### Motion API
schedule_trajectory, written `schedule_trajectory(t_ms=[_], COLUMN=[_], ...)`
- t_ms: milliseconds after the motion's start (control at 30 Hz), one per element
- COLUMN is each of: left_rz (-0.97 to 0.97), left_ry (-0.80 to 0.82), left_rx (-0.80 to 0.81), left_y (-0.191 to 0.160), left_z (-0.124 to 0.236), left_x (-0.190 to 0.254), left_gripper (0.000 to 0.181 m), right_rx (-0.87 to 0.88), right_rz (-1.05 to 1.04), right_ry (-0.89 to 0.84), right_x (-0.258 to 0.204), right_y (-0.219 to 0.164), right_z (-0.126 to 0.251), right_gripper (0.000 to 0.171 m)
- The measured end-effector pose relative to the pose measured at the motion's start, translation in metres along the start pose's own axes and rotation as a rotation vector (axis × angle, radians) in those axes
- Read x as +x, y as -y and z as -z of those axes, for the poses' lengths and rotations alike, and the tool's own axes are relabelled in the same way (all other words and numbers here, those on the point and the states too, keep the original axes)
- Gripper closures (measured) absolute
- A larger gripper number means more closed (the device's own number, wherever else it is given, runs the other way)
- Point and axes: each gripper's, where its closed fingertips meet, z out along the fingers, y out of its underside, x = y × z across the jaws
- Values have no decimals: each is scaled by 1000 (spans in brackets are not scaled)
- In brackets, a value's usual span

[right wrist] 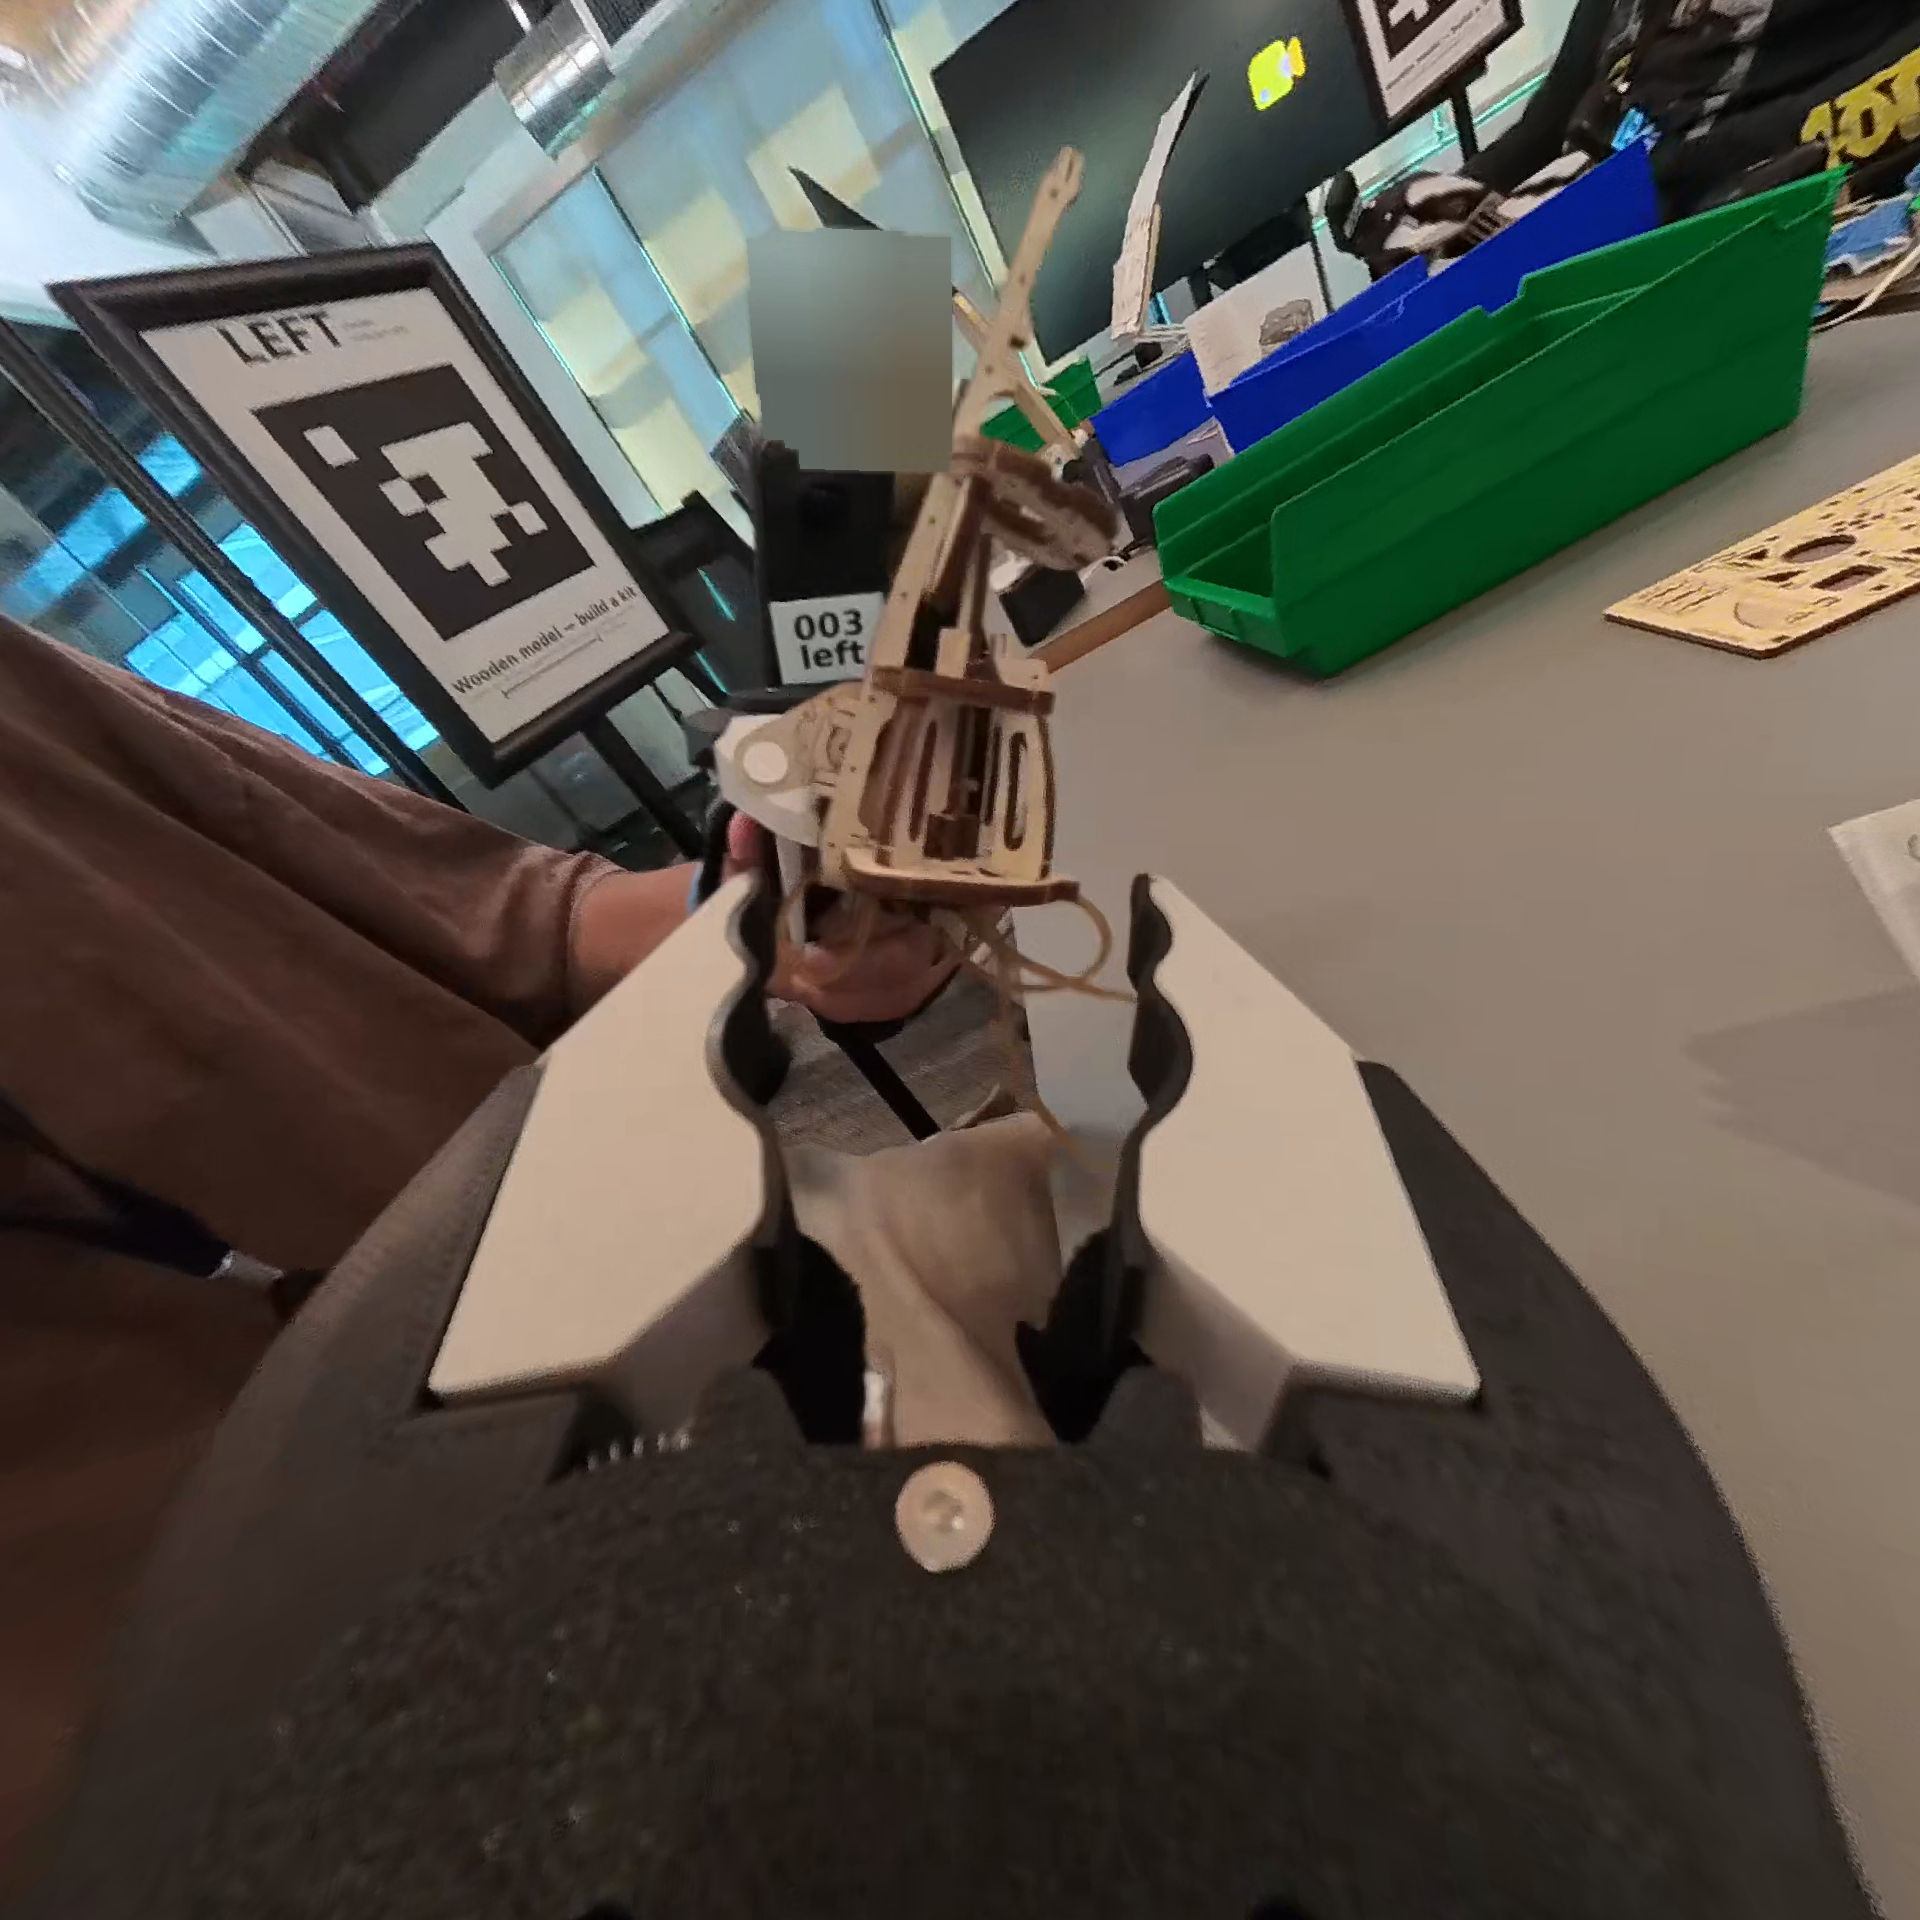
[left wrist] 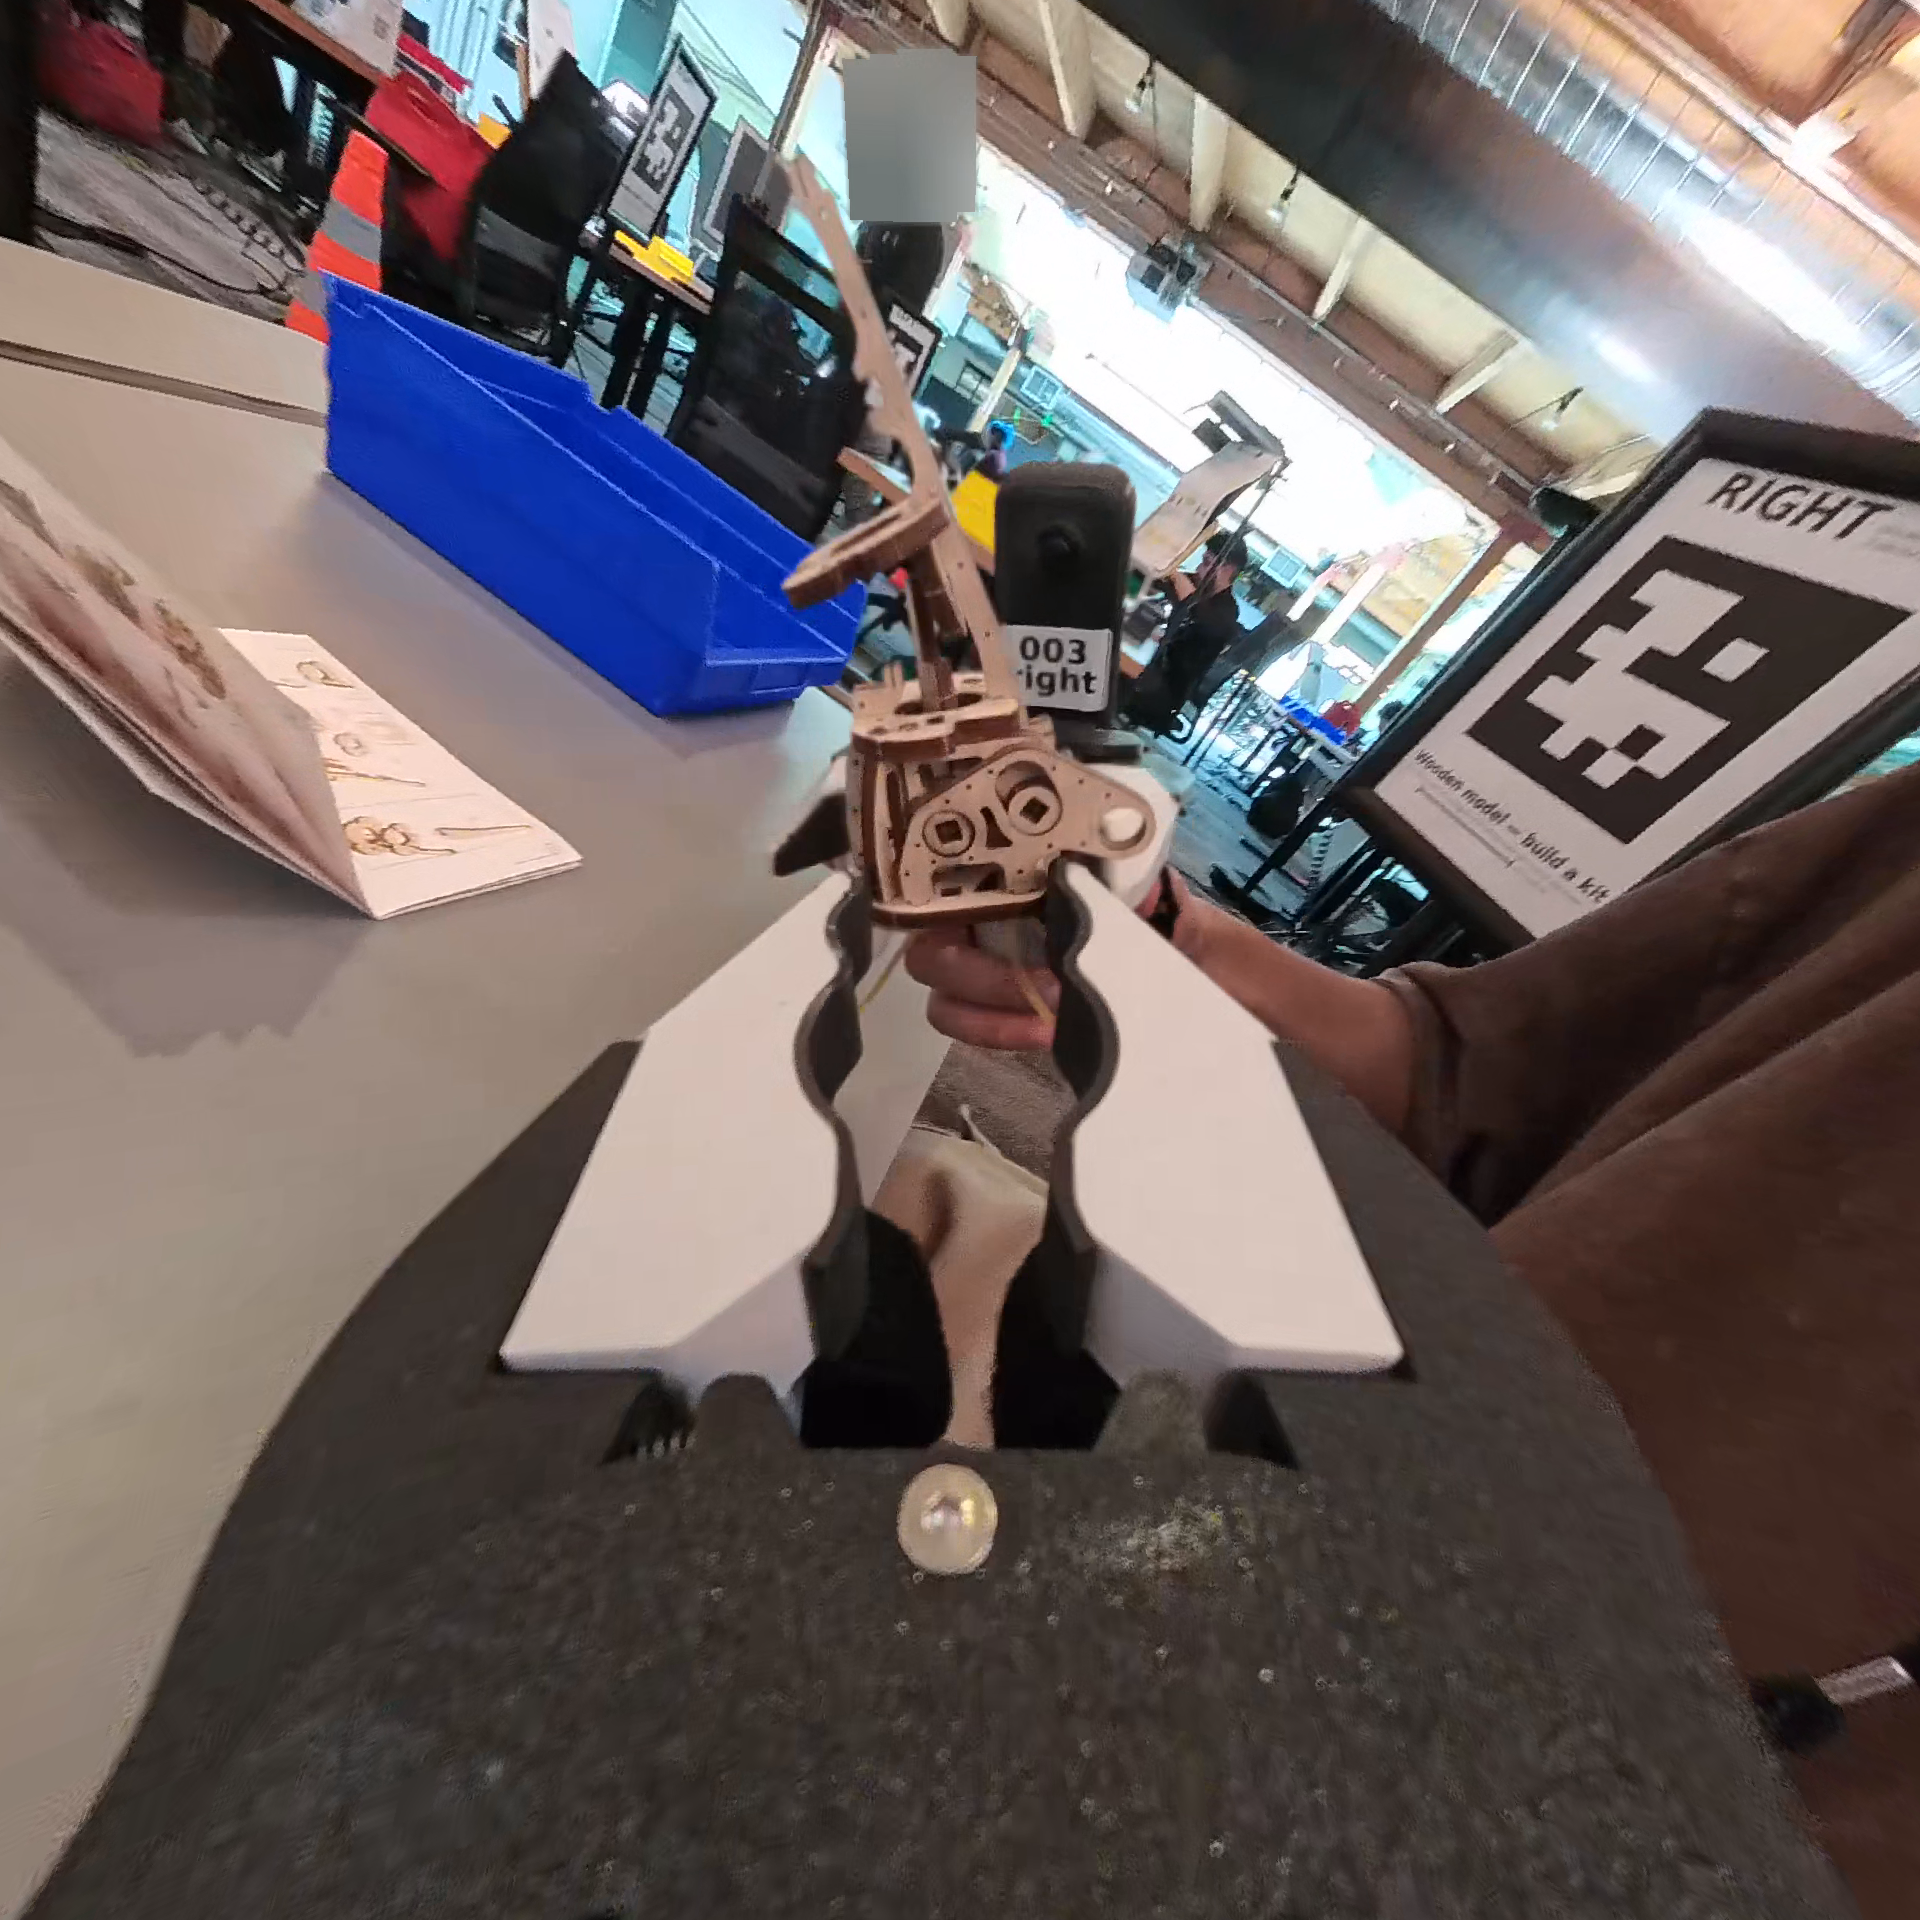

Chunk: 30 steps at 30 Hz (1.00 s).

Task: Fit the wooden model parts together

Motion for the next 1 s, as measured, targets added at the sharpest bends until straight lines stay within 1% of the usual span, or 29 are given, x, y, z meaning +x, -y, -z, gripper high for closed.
schedule_trajectory(t_ms=[233, 333, 500, 533, 800, 900, 1000], left_rz=[25, 23, 48, 53, 75, 92, 155], left_ry=[-28, -28, -35, -30, -45, -62, -111], left_rx=[-9, -16, -6, -3, 20, 28, 75], left_y=[-3, -4, -5, -5, -1, 1, 9], left_z=[-2, -3, -4, -4, -4, -2, 2], left_x=[2, 2, 2, 1, 1, 2, 5], left_gripper=[150, 150, 150, 150, 150, 150, 150], right_rx=[31, 27, 19, 16, 32, 71, 94], right_rz=[-12, 3, 5, 10, 11, -31, -66], right_ry=[12, 16, 16, 14, 0, 35, 91], right_x=[-1, -3, -4, -4, -4, -6, -12], right_y=[6, 5, 5, 5, 9, 12, 16], right_z=[2, 1, 2, 2, 2, 2, 4], right_gripper=[109, 121, 124, 128, 128, 128, 117])
